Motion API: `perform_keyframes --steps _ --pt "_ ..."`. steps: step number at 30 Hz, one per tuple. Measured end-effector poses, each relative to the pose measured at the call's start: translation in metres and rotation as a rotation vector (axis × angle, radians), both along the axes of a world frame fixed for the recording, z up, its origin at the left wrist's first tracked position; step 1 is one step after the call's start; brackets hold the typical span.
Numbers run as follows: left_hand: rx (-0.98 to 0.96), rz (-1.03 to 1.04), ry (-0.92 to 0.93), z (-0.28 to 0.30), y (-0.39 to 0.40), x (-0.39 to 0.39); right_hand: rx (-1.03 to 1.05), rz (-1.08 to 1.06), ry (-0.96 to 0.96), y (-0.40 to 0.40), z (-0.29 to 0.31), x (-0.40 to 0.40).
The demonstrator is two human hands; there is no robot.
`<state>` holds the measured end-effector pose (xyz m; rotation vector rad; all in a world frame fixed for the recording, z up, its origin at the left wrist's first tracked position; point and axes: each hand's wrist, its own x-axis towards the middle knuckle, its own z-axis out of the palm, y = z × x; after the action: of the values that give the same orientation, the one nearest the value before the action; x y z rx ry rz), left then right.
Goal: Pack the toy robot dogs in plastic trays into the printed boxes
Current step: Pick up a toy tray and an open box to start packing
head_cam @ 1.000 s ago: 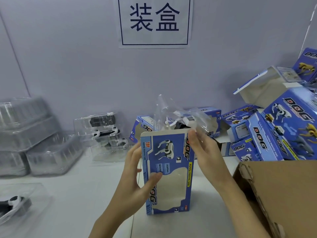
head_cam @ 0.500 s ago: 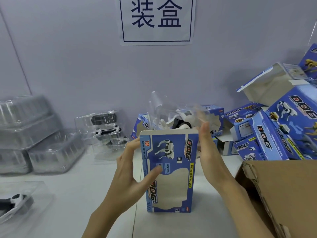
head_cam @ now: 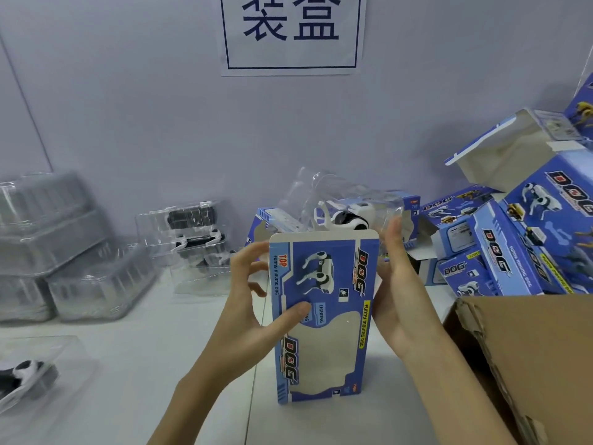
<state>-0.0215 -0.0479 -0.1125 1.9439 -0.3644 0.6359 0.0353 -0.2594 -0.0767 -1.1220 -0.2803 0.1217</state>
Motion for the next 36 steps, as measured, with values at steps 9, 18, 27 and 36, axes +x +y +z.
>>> perform_keyframes --steps 9,18,27,36 --pt "-0.086 -0.079 0.077 0.002 0.005 0.001 -0.006 0.033 0.004 0.003 0.003 -0.002" --pt "-0.079 -0.042 0.053 -0.002 0.006 -0.007 -0.095 -0.036 -0.103 0.014 0.009 -0.005" --pt "-0.164 -0.063 0.057 -0.008 -0.006 -0.006 -0.091 0.013 -0.065 0.003 -0.004 -0.012" --pt "-0.194 -0.059 -0.004 -0.012 -0.009 -0.009 -0.162 -0.044 -0.360 0.006 -0.026 -0.036"
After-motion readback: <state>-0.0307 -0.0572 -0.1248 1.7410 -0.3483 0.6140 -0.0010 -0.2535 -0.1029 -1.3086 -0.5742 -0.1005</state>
